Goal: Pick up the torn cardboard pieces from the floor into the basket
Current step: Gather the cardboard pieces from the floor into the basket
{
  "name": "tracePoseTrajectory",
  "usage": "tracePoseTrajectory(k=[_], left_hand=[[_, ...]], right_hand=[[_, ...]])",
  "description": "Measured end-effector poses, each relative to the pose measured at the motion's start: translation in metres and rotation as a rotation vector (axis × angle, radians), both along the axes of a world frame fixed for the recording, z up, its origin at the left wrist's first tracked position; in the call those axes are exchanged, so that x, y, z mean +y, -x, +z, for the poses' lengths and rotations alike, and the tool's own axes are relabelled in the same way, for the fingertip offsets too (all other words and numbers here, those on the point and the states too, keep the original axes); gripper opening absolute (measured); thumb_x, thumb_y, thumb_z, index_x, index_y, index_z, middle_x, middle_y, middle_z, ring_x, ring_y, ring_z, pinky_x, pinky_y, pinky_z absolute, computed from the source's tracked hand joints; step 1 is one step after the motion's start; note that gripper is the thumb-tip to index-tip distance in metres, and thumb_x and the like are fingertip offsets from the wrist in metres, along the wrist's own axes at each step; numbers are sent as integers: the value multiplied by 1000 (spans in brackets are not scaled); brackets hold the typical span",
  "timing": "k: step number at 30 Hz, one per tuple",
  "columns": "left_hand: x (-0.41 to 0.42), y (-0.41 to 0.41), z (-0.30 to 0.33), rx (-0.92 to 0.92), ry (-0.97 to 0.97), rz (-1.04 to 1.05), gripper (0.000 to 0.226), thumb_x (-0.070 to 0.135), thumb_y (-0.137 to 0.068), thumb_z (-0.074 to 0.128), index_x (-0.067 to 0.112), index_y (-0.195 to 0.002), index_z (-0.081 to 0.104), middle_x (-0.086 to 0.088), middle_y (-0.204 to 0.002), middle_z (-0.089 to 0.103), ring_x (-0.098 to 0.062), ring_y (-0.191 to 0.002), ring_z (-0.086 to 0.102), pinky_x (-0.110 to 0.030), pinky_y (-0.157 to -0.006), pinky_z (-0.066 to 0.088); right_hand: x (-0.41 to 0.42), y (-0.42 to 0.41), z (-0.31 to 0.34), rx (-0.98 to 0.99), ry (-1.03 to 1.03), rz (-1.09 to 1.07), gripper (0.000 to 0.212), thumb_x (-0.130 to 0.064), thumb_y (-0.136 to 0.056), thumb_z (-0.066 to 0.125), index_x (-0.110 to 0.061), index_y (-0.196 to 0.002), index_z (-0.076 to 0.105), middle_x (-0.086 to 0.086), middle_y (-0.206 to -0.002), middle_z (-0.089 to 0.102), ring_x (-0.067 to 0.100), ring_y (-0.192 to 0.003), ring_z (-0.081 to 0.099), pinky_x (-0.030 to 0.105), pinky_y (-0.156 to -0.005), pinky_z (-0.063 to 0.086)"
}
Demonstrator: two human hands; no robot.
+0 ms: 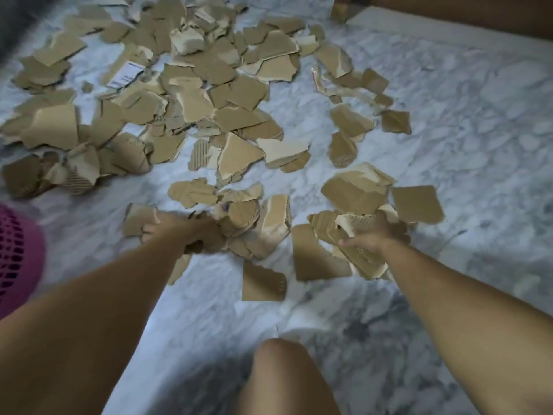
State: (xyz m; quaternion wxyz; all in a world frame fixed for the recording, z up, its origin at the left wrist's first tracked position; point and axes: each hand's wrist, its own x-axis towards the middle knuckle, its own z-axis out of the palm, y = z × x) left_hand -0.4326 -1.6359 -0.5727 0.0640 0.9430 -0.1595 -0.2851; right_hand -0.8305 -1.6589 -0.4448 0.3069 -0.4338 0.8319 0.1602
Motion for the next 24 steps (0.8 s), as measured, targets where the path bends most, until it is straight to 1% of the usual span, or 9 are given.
tracePoseTrajectory(k=[3, 8, 11, 13, 15, 17, 19, 22, 24], left_hand=[[4, 35, 54, 48, 22, 26, 108, 57, -43, 81, 18, -134, 40, -18, -126, 38, -34, -120, 46, -50, -97, 47], [6, 78, 107, 16, 113, -107, 106, 58, -48, 83, 19, -133, 35, -18, -135, 32, -35, -131, 28, -48, -106, 34], [5, 78, 116, -83, 163, -48, 106, 62, -53, 81, 16, -135, 34, -19, -142, 27, -36, -135, 23, -49, -108, 26], [2, 77, 115, -44, 110, 63, 110, 63, -51, 81, 13, -135, 33, -18, -145, 23, -36, -137, 21, -48, -110, 27], [0, 80, 116, 27, 74, 135, 121, 67, -41, 83, 12, -136, 30, -17, -145, 21, -35, -136, 22, -50, -108, 34], [0, 85, 116, 22, 18, 94, 125, 69, -39, 83, 7, -134, 32, -17, -140, 29, -33, -132, 27, -46, -106, 37], [-2, 93, 116, 0, -14, 44, 120, 67, -42, 83, 3, -131, 36, -17, -134, 35, -31, -127, 32, -40, -106, 36], [-7, 104, 116, -15, 24, 44, 110, 57, -43, 88, 6, -126, 37, -17, -130, 35, -31, -123, 34, -37, -104, 37], [-11, 110, 116, 31, 77, 85, 106, 45, -47, 91, 7, -127, 34, -18, -133, 34, -33, -123, 38, -38, -101, 39]], right_hand=[[2, -15, 1, -37, 59, 32, 135, -71, -29, 81, -28, -143, 22, 23, -153, 23, 45, -139, 25, 51, -104, 39], [-1, -19, 18, -130, 240, -9, 139, -91, -28, 62, -37, -148, 17, 8, -157, 23, 38, -142, 27, 56, -105, 36], [-8, -6, 17, -55, 286, -139, 117, -96, -46, 44, -31, -143, 33, 14, -149, 35, 42, -133, 36, 57, -101, 35], [-16, 15, -10, -64, 223, -287, 124, -101, -36, 37, -26, -135, 48, 14, -141, 43, 43, -126, 39, 55, -98, 38], [-24, 28, -37, -98, 182, -419, 136, -103, -18, 41, -26, -129, 54, 12, -129, 49, 39, -113, 46, 53, -92, 44], [-15, 7, -17, -87, 189, -511, 138, -94, -17, 58, -14, -130, 49, 13, -122, 48, 33, -110, 47, 53, -84, 51], [-10, -12, -12, -122, 189, -513, 143, -84, -18, 70, -7, -135, 42, 12, -124, 47, 29, -112, 49, 48, -82, 55], [-3, -38, 2, -254, 205, -513, 164, -82, -1, 76, -6, -141, 38, 11, -129, 49, 27, -113, 56, 41, -86, 56], [-5, -53, 11, -291, 183, -443, 142, -68, -36, 88, 0, -146, 29, 15, -142, 43, 28, -125, 51, 28, -92, 48]])
